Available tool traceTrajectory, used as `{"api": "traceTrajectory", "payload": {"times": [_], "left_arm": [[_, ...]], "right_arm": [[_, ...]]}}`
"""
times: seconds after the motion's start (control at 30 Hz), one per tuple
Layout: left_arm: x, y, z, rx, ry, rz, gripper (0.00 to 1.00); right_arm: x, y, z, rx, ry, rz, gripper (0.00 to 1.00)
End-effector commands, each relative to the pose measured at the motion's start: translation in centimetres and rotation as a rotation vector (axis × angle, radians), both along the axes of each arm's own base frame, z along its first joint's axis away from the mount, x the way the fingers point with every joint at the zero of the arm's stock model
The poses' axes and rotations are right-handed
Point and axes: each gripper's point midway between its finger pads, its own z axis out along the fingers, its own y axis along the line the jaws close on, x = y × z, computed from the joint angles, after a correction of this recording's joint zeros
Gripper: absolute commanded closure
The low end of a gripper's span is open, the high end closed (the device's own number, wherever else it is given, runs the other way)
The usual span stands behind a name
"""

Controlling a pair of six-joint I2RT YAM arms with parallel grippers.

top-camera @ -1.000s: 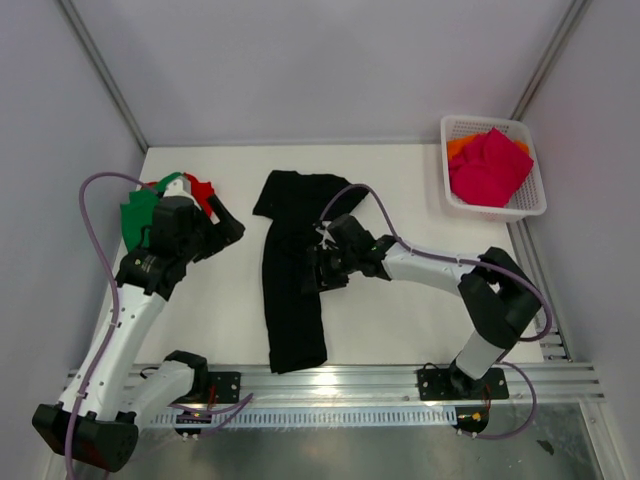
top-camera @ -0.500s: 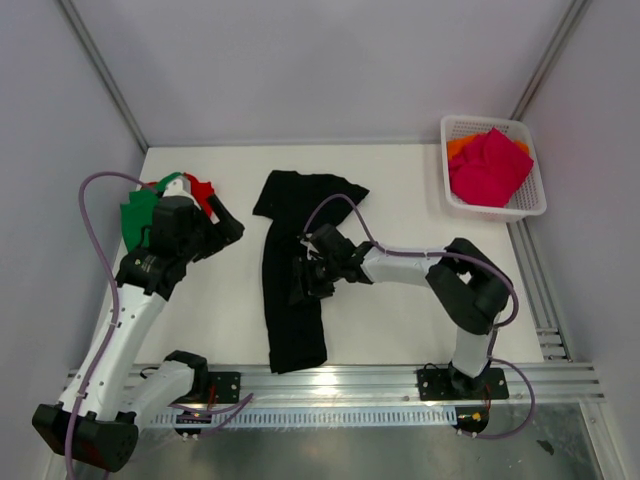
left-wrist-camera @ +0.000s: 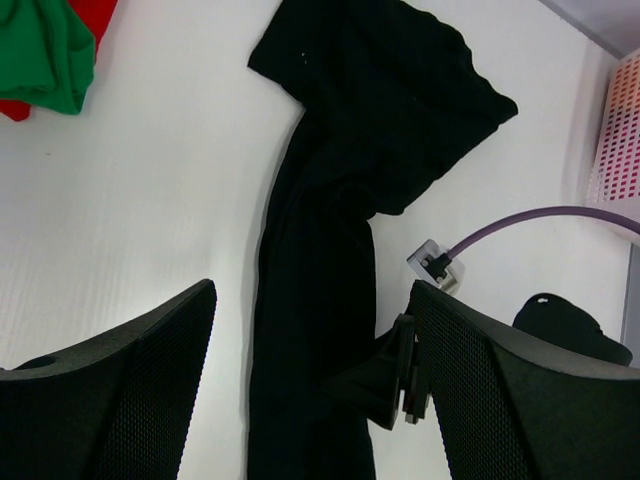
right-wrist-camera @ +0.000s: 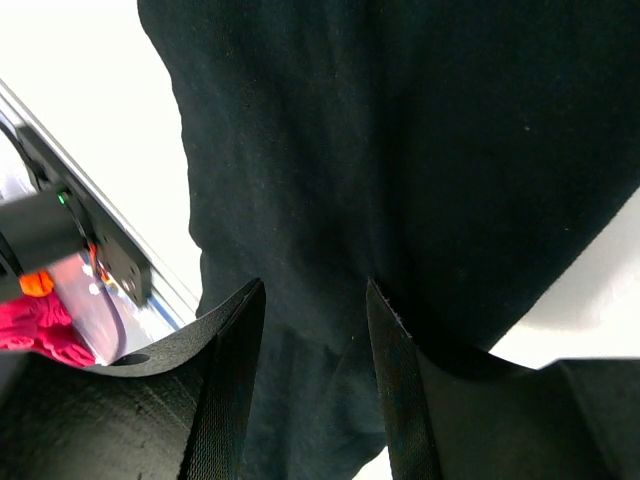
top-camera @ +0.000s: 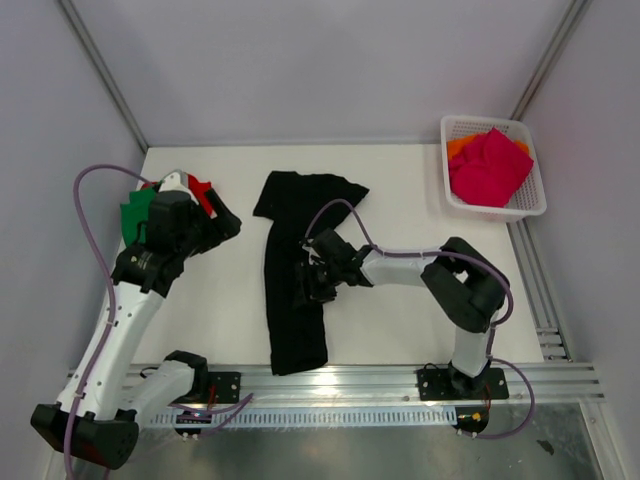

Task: Fold and stack the t-shirts
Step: Rotate the tshirt 90 degrees

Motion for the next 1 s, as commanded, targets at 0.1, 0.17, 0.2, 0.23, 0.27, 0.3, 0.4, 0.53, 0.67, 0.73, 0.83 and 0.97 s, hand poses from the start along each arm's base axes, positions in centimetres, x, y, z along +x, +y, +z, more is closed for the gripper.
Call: {"api": "traceTrajectory", "payload": {"times": [0.1, 0.17, 0.2, 0.23, 0.27, 0.3, 0.4, 0.53, 0.67, 0.73, 0.83, 0.97], "left_arm": [[0.8, 0.4, 2.3, 0.066, -0.043, -0.022, 0.19], [1.0, 0.5, 2.4, 0.079, -0.043, -0.023, 0.19], [1.1, 0.5, 2.6, 0.081, -0.046, -0.024, 0.19], [1.2, 0.5, 2.6, 0.081, -0.046, -0.026, 0.19], [1.4, 0.4, 2.6, 0.08, -0.046, -0.028, 0.19], [1.5, 0.4, 2.6, 0.08, -0.046, -0.028, 0.19], [1.9, 0.1, 2.8, 0.076, -0.05, -0.033, 0.19], [2.2, 0.1, 2.9, 0.082, -0.052, -0.034, 0.19], [2.3, 0.1, 2.8, 0.089, -0.052, -0.037, 0.19], [2.4, 0.0, 2.7, 0.087, -0.05, -0.041, 0.19], [2.5, -0.2, 2.5, 0.075, -0.051, -0.043, 0.19], [2.7, -0.5, 2.1, 0.059, -0.046, -0.049, 0.19]], "right_arm": [[-4.2, -6.0, -2.4, -0.157, 0.068, -0.018, 0.5], [-5.3, -7.4, -2.7, -0.176, 0.082, -0.03, 0.5], [-5.7, -8.0, -2.8, -0.187, 0.088, -0.036, 0.5], [-6.0, -8.4, -2.9, -0.195, 0.092, -0.043, 0.5], [-6.5, -9.0, -2.8, -0.197, 0.097, -0.052, 0.5], [-6.9, -9.4, -2.9, -0.204, 0.106, -0.055, 0.5], [-7.5, -10.4, -2.7, -0.217, 0.111, -0.064, 0.5], [-8.2, -11.1, -2.5, -0.228, 0.124, -0.071, 0.5], [-8.4, -11.2, -2.2, -0.219, 0.126, -0.082, 0.5], [-8.1, -11.0, -2.1, -0.215, 0.12, -0.084, 0.5], [-6.5, -9.6, -1.0, -0.191, 0.068, -0.077, 0.5], [-3.6, -8.5, 1.1, -0.207, -0.048, -0.065, 0.49]]}}
